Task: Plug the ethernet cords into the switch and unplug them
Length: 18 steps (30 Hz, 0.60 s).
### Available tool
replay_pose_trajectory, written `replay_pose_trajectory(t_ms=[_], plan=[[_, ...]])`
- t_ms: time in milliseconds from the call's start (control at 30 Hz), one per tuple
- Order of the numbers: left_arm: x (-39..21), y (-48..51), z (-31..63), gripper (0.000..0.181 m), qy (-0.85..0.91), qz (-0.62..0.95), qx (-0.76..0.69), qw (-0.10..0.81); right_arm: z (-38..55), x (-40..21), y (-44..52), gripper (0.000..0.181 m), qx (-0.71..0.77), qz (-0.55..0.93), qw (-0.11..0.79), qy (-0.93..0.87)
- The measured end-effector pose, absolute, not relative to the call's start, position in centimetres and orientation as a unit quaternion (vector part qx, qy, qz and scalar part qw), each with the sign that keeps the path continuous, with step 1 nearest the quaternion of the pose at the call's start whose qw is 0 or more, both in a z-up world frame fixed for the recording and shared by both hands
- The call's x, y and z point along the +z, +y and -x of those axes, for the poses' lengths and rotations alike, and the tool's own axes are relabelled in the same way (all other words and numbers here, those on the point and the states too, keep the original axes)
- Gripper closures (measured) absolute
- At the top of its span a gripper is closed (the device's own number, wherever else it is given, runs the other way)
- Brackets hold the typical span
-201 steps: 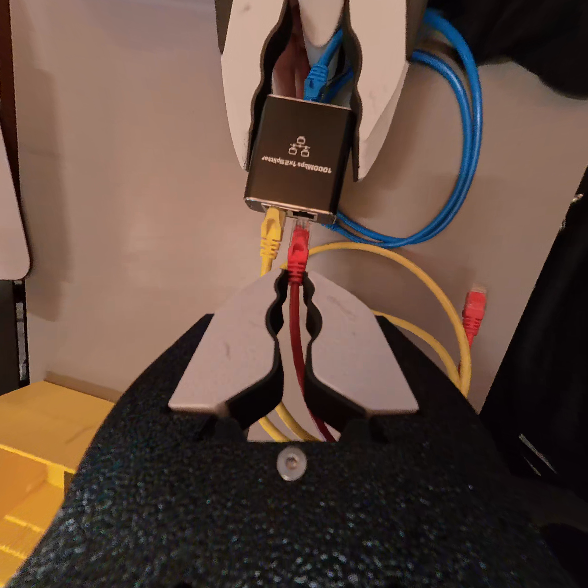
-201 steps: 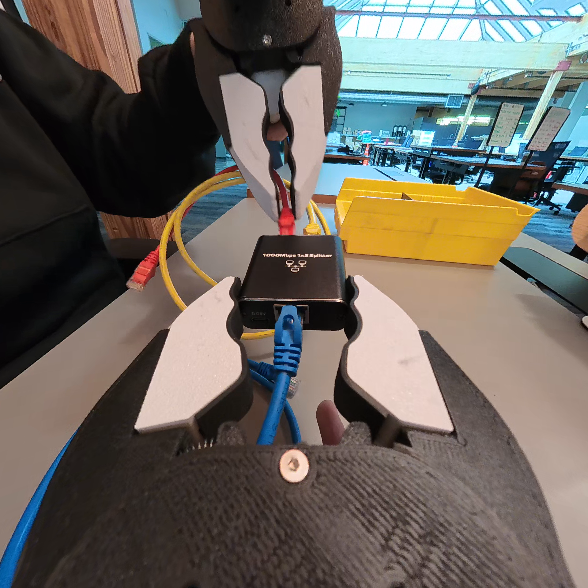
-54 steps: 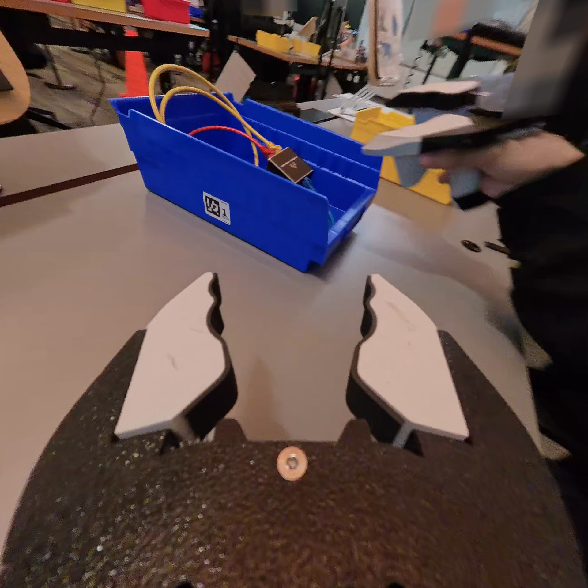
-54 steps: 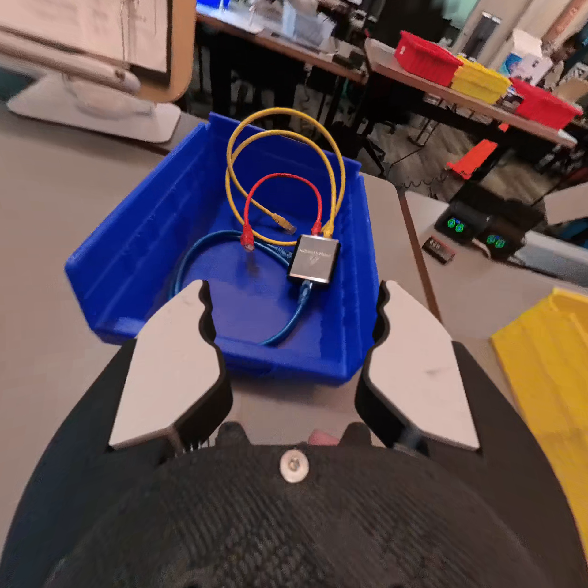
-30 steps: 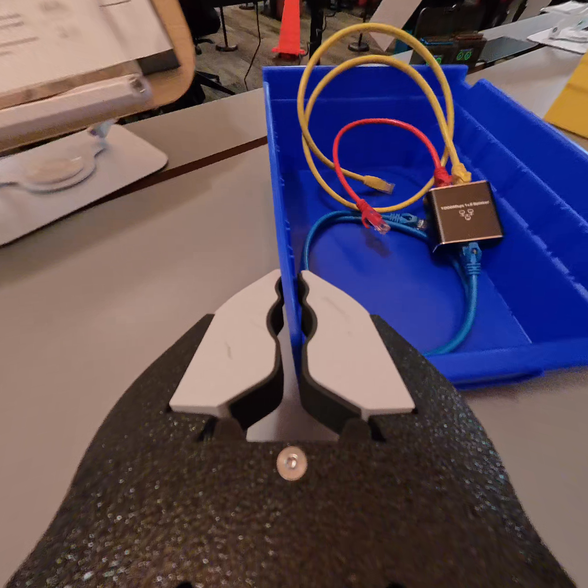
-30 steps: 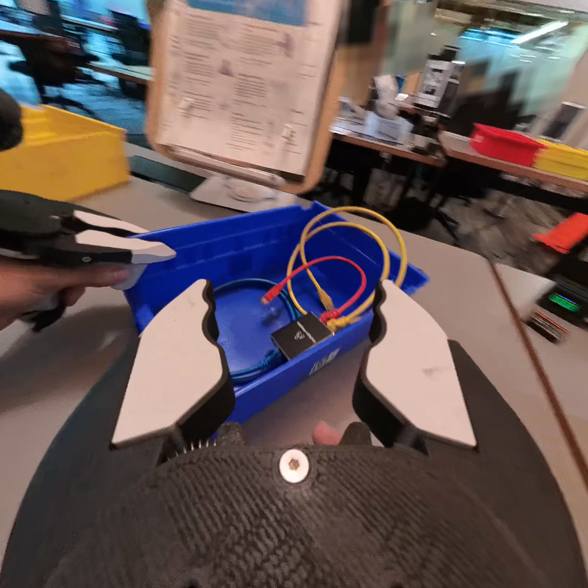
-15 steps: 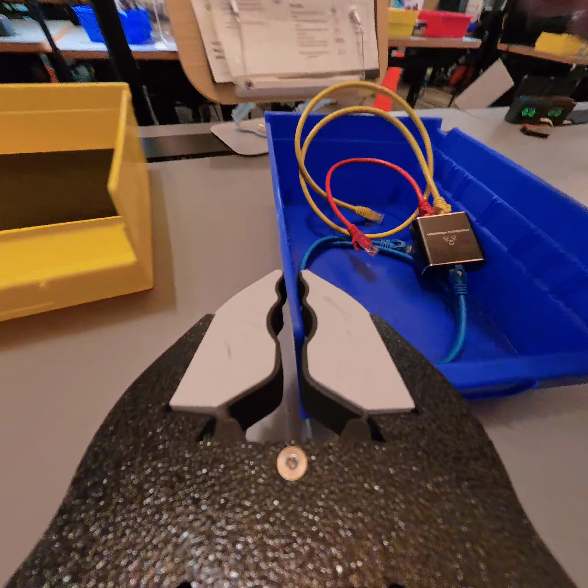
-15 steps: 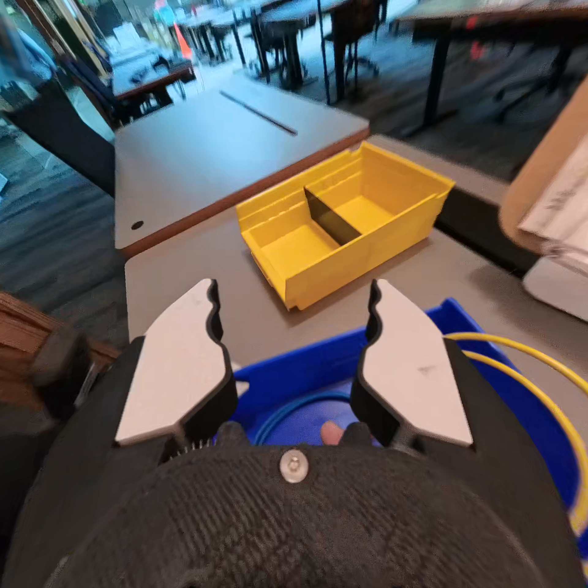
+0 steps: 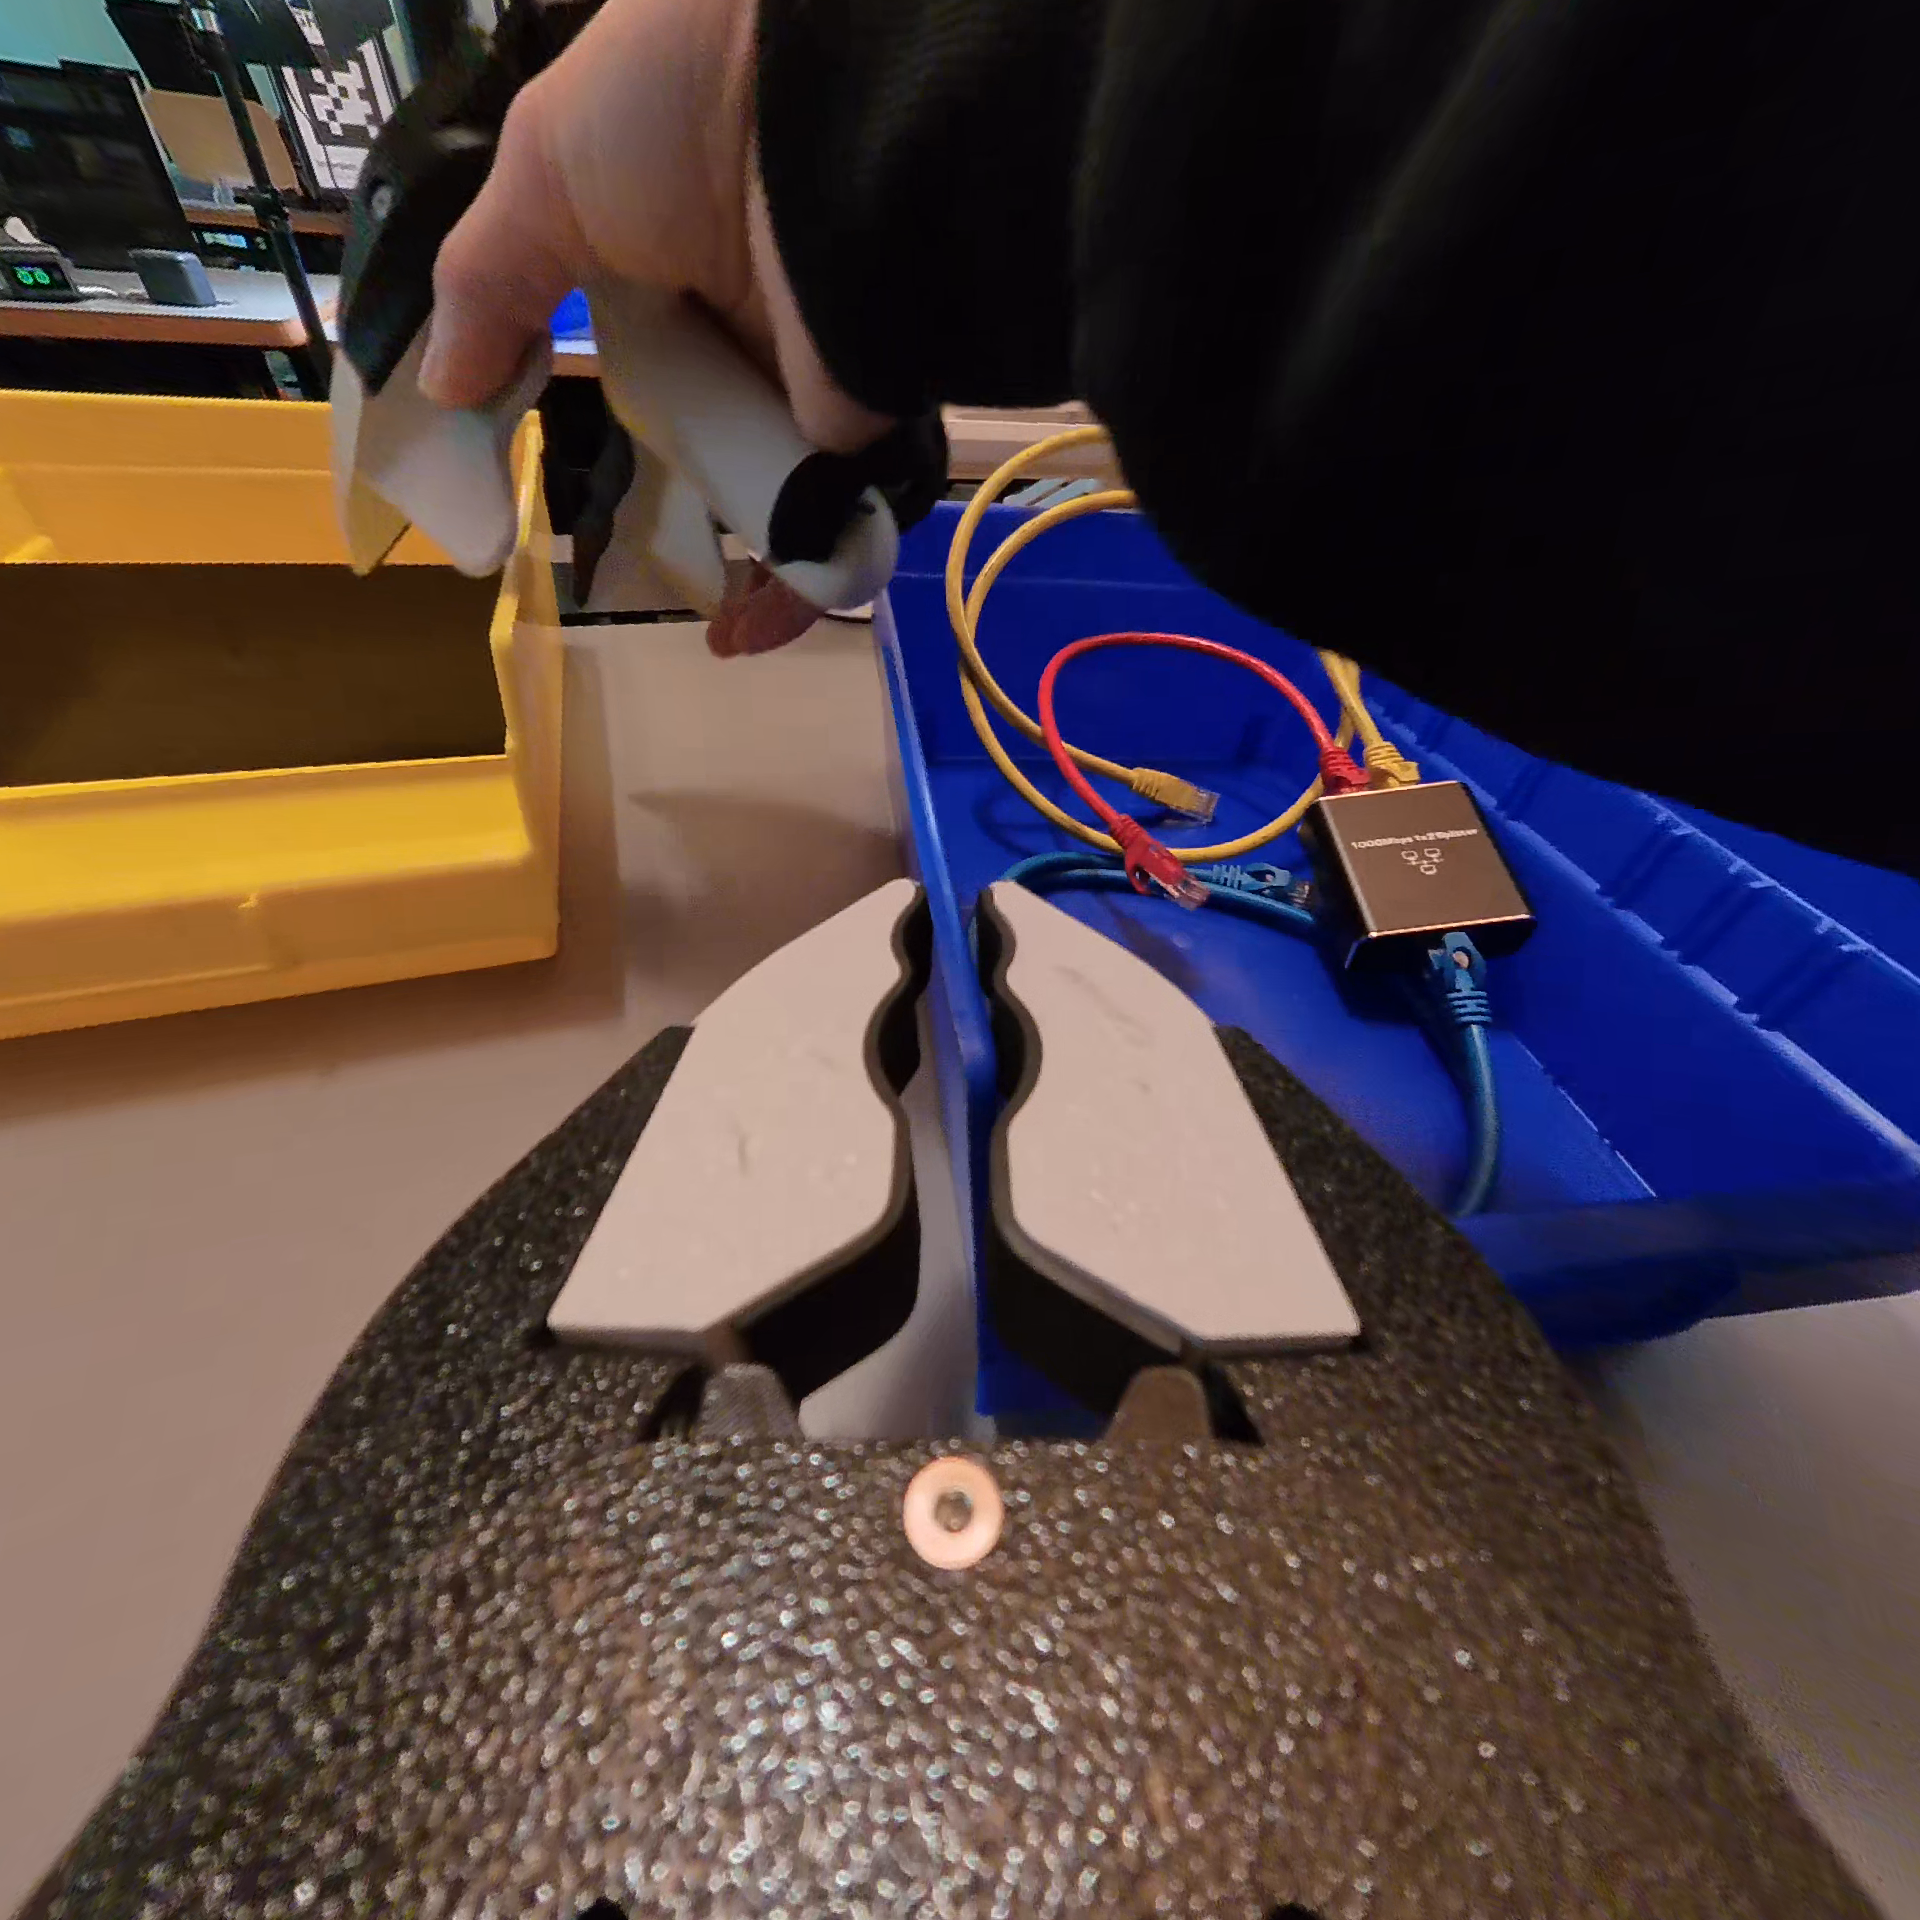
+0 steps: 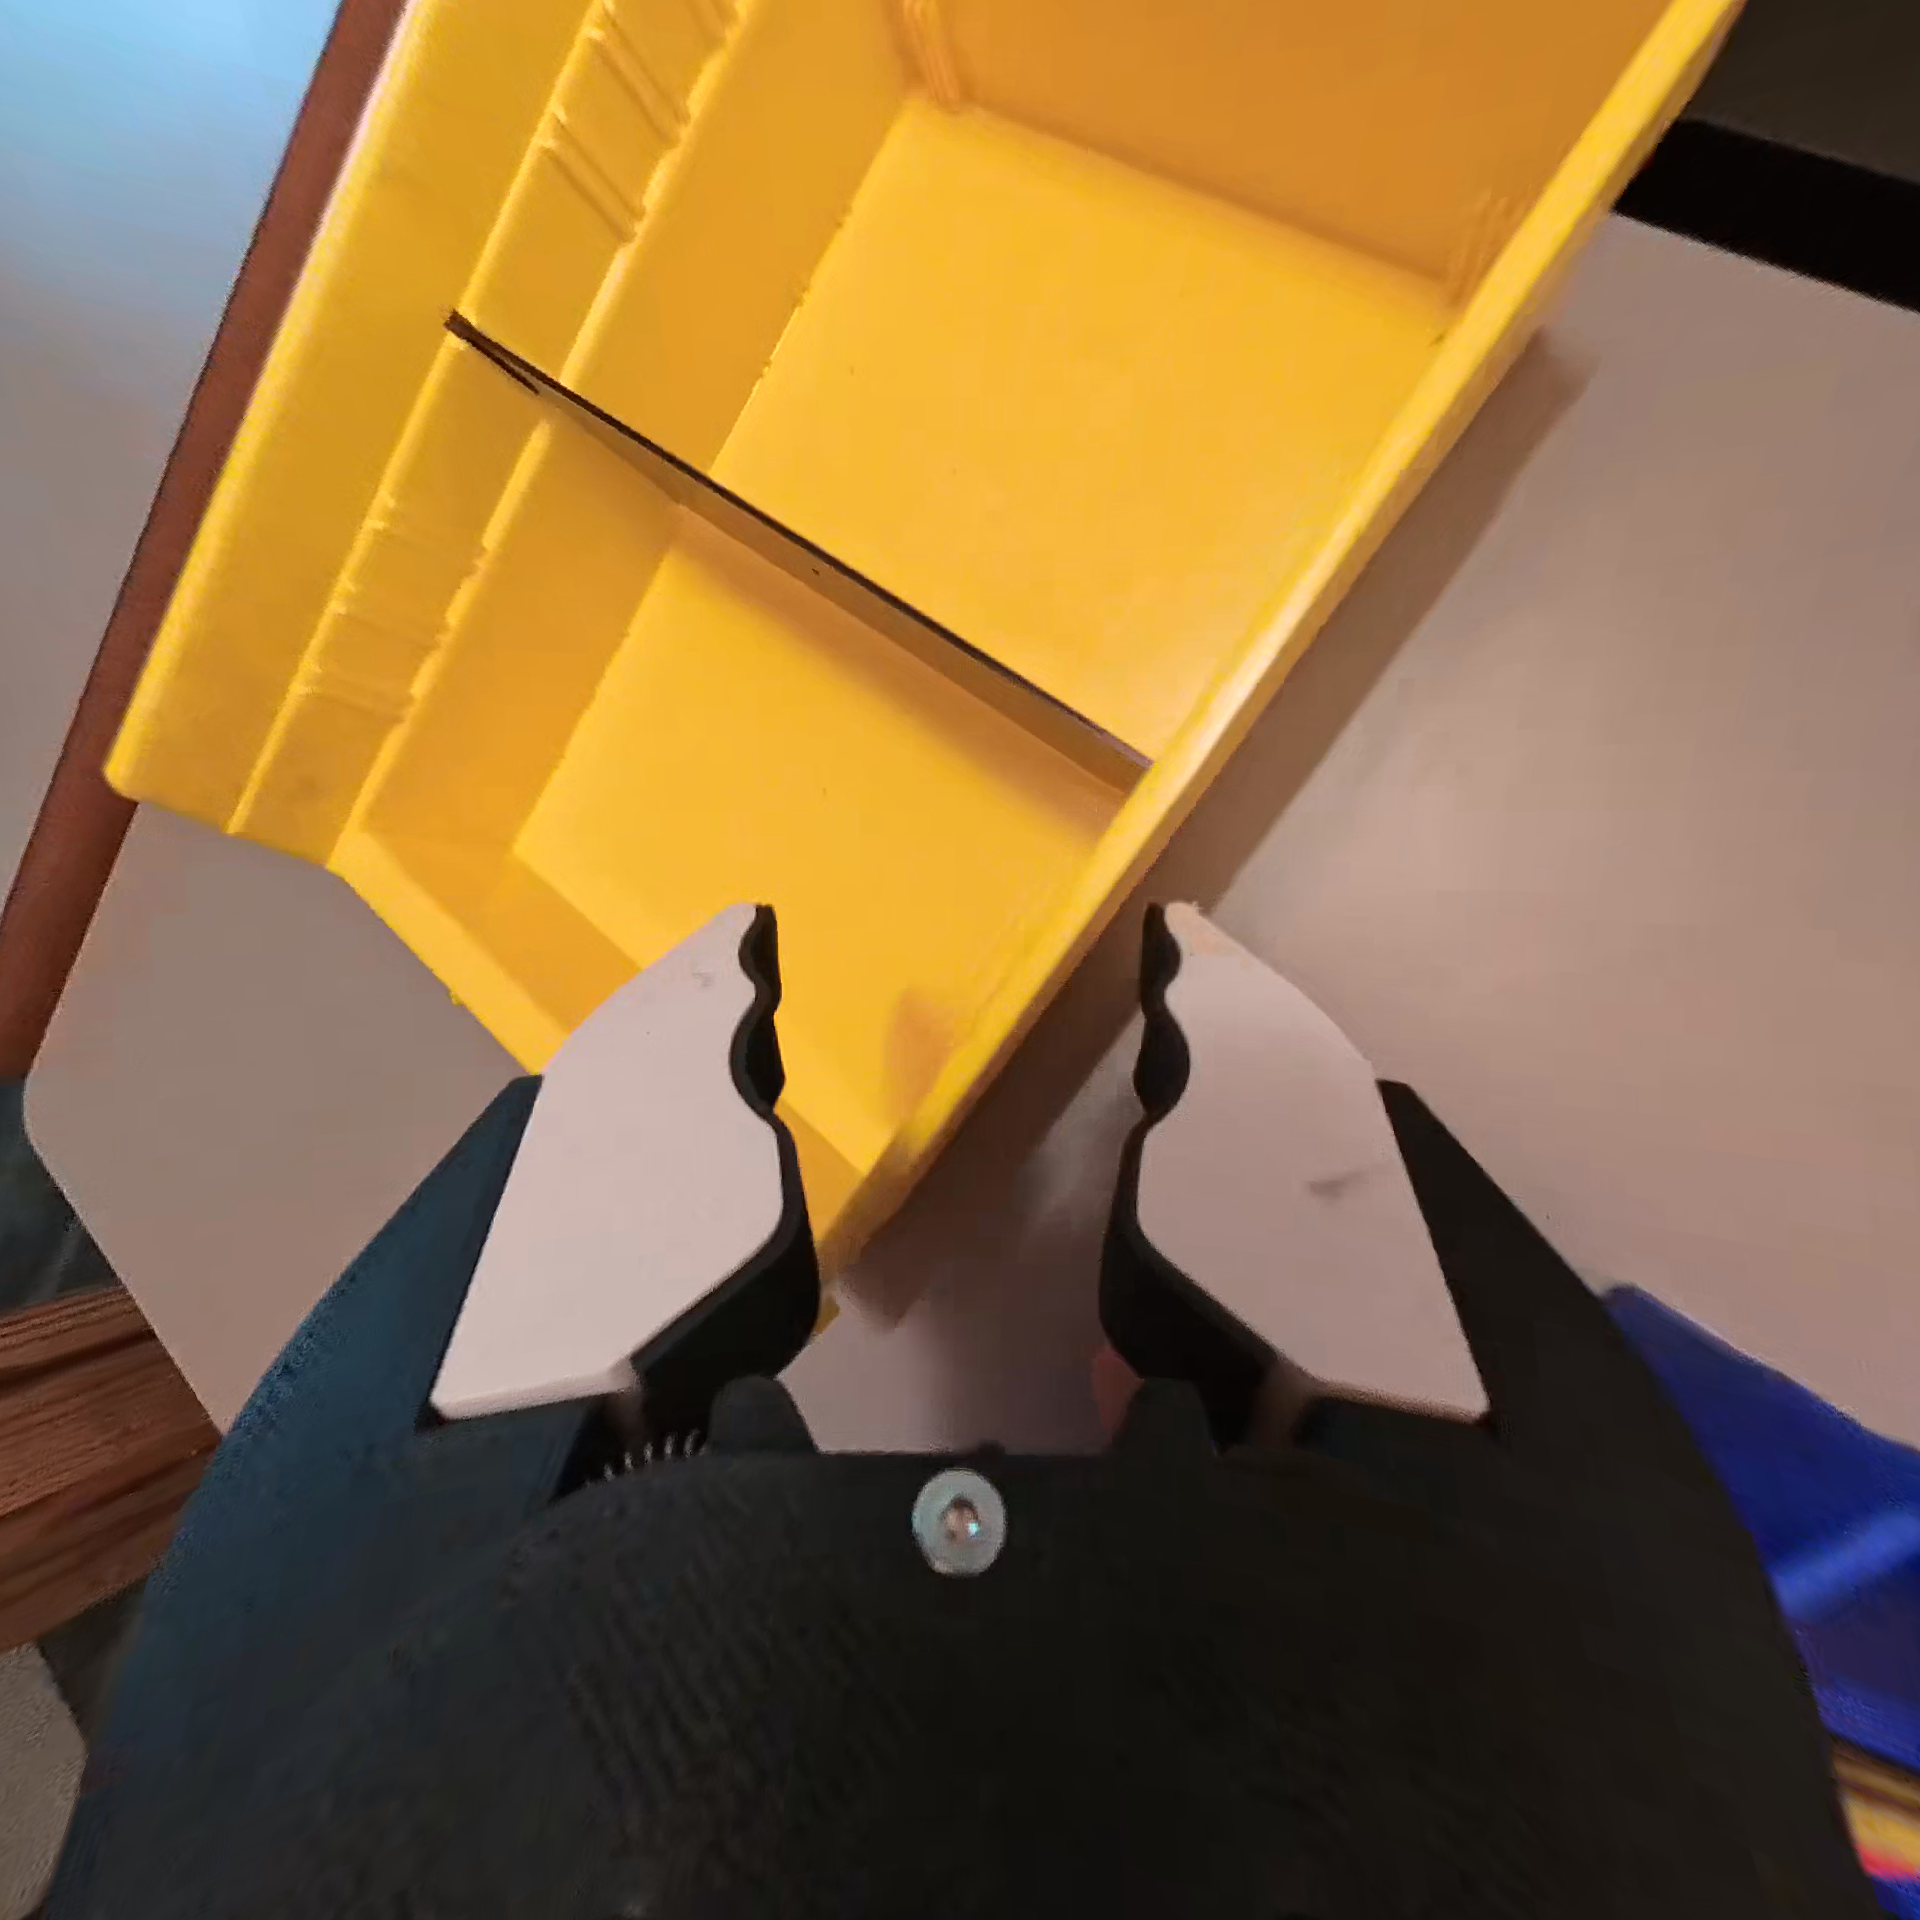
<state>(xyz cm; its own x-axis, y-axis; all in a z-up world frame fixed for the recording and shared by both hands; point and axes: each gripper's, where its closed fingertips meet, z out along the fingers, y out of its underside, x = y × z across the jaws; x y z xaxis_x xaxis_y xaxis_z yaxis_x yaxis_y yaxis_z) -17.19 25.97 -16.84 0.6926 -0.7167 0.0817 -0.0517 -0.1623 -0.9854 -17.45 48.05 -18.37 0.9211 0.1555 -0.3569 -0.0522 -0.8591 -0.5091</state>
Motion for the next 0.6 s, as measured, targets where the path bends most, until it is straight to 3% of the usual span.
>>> replay_pose_trajectory(t_ms=[33,233,333,467,600], plan=[[-16.9,26.0,17.2,0.174,0.271,0.708,-0.284,0.587,17.9,-19.1,48.1,0.117,0.196,0.946,0.256,-0.029],[-16.9,26.3,17.4,0.175,0.264,0.711,-0.275,0.591,20.2,-24.1,47.9,0.106,0.212,0.956,0.202,-0.014],[-16.8,26.3,17.6,0.176,0.261,0.711,-0.266,0.596,19.2,-24.4,48.2,0.135,0.156,0.968,0.196,-0.025],[-16.7,26.4,17.9,0.175,0.266,0.708,-0.251,0.604,19.0,-22.2,48.2,0.141,0.198,0.96,0.193,-0.038],[-16.6,26.7,19.0,0.177,0.269,0.704,-0.231,0.616,18.1,-15.9,47.8,0.141,0.238,0.937,0.235,-0.097]])
